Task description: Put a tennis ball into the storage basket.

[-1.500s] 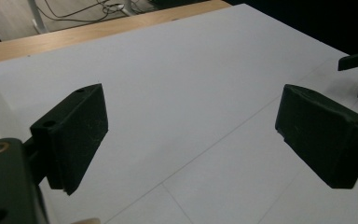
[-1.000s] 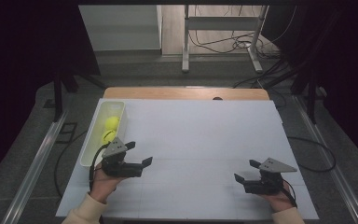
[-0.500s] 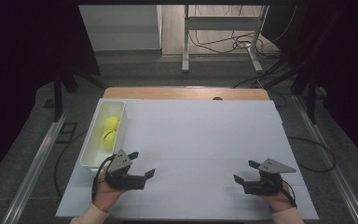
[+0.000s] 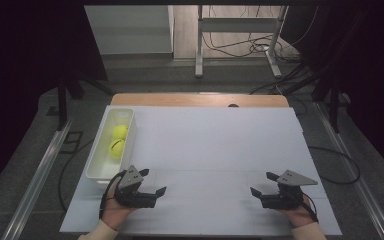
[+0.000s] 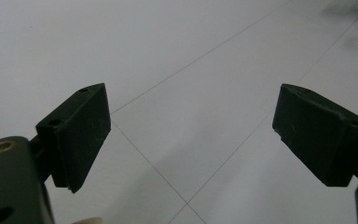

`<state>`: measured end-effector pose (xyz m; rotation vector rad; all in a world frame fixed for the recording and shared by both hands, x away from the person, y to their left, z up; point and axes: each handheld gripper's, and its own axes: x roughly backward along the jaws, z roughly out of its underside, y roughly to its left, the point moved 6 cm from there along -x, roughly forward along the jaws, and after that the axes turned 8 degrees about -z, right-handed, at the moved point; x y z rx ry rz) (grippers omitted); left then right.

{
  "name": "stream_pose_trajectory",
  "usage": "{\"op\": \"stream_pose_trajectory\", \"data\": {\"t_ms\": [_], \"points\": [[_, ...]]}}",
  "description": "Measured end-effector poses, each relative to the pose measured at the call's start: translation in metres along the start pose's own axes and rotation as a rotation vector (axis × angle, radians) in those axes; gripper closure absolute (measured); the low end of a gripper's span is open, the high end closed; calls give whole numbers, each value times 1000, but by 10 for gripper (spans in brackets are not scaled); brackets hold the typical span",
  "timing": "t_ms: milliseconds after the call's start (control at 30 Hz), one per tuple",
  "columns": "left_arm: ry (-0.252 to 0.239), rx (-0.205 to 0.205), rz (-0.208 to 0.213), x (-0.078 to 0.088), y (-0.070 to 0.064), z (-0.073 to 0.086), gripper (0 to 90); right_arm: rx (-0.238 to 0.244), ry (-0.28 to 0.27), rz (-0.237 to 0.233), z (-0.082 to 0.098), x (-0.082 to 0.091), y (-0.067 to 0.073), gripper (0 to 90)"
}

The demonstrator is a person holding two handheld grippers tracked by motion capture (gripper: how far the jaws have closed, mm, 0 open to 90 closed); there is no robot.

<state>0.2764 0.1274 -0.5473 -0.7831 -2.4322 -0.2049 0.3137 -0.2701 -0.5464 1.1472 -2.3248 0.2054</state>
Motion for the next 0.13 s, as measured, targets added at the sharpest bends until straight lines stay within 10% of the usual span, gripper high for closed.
{"op": "stream_pose_trajectory", "data": {"t_ms": [133], "points": [[4, 4, 2, 0, 0, 0, 119, 4, 1, 1, 0, 0, 0, 156]]}}
